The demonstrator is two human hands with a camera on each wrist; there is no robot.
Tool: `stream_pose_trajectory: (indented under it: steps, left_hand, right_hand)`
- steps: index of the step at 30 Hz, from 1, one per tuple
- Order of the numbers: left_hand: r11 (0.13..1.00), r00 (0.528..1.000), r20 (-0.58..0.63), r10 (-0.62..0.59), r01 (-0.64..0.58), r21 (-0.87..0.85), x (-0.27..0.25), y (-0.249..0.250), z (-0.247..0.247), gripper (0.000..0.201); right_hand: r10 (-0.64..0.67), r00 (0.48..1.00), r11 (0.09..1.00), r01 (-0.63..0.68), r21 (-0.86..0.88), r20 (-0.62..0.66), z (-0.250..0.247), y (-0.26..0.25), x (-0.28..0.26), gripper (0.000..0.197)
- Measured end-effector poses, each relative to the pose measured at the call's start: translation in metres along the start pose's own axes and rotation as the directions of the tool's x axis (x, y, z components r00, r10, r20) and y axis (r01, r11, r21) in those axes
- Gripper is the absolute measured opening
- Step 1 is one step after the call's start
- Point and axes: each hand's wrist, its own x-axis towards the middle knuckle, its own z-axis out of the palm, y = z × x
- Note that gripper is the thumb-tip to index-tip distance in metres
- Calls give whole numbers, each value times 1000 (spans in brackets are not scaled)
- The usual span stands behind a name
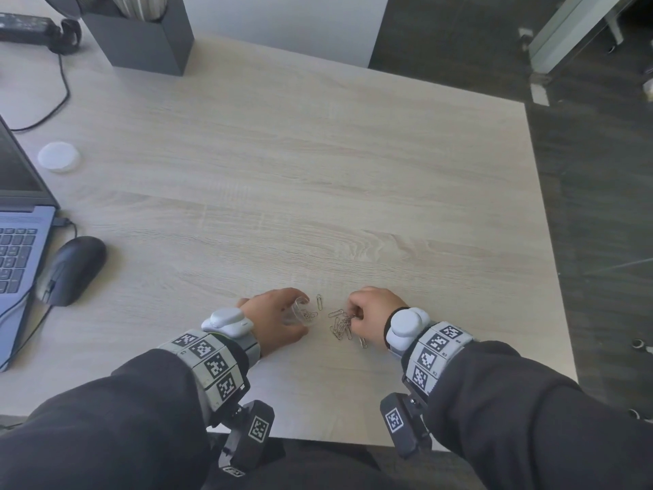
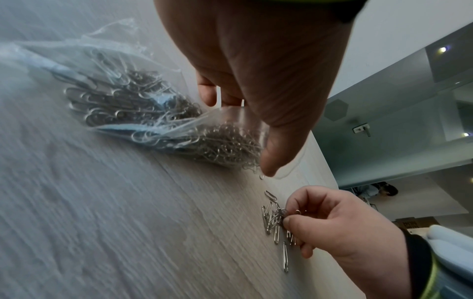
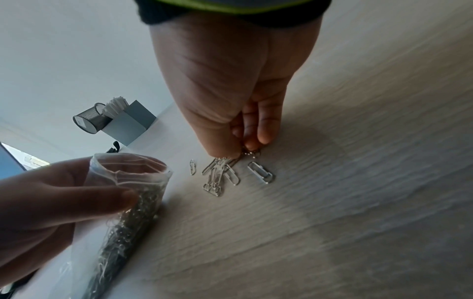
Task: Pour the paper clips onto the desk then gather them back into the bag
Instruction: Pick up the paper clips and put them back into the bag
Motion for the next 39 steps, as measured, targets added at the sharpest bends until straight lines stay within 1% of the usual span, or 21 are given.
stream_pose_trajectory:
  steps: [3,6,9,12,14,16,18,20,22,24,28,31,33,34,36,39]
  left_hand:
    - [1000,1000,2,6,-6,-7,1,-1,2,51]
    - [1000,1000,7,11,-11,-10,2,-1,4,54]
    - [1000,1000,3,26,-26,-18,2,0,5,54]
    - [999,999,2,39,-39,-32,1,1,5,45]
    - [999,999,17,38,-38,-26,1,1,6,36]
    - [999,999,35,33,-32,-20,3,1,6,30]
    - [999,999,33,33,-32,-22,4,1,5,29]
    - [999,999,19,33,-33,-20,3,0,4,34]
    - [999,999,8,36,-36,-11,2,0,3,45]
    - [1000,1000,10,30,-30,-4,2,0,2,50]
    - [1000,999,34,23,-23,7,3,1,1,50]
    - [1000,999,37,16,-17,14,4,1,1,52]
    - [1000,999,43,18,-19,16,3,1,1,51]
    - [1000,999,46,16,-17,16,3,1,1,50]
    - [1000,999,45,8,-9,21,4,1,2,53]
    - [1000,999,35,6,-7,23,5,1,3,53]
  right_hand:
    - [3,1000,998,-1,61,-25,-1,0,-2,9]
    - [12,997,988,1,152,-80,-2,-6,-5,11]
    - [-26,988,968,63,244,-151,-3,-18,-6,13]
    - [-106,972,946,164,281,-211,0,-37,-2,11]
    - [-145,964,931,210,297,-225,4,-49,1,9]
    - [-177,959,919,242,312,-221,7,-56,3,7]
    - [-181,956,903,254,346,-230,7,-57,1,4]
    - [-137,958,904,225,365,-250,3,-50,-2,3]
    - [-52,960,917,155,369,-274,-4,-36,-5,5]
    - [36,958,933,70,352,-285,-10,-16,-9,8]
    - [122,969,974,-76,215,-213,-12,25,-17,17]
    - [136,976,977,-104,185,-170,-5,38,-25,35]
    - [132,982,980,-109,167,-137,0,36,-28,49]
    - [127,984,984,-109,143,-122,3,33,-29,53]
    - [102,990,992,-94,85,-101,10,27,-30,53]
    - [68,993,997,-63,50,-100,20,19,-28,37]
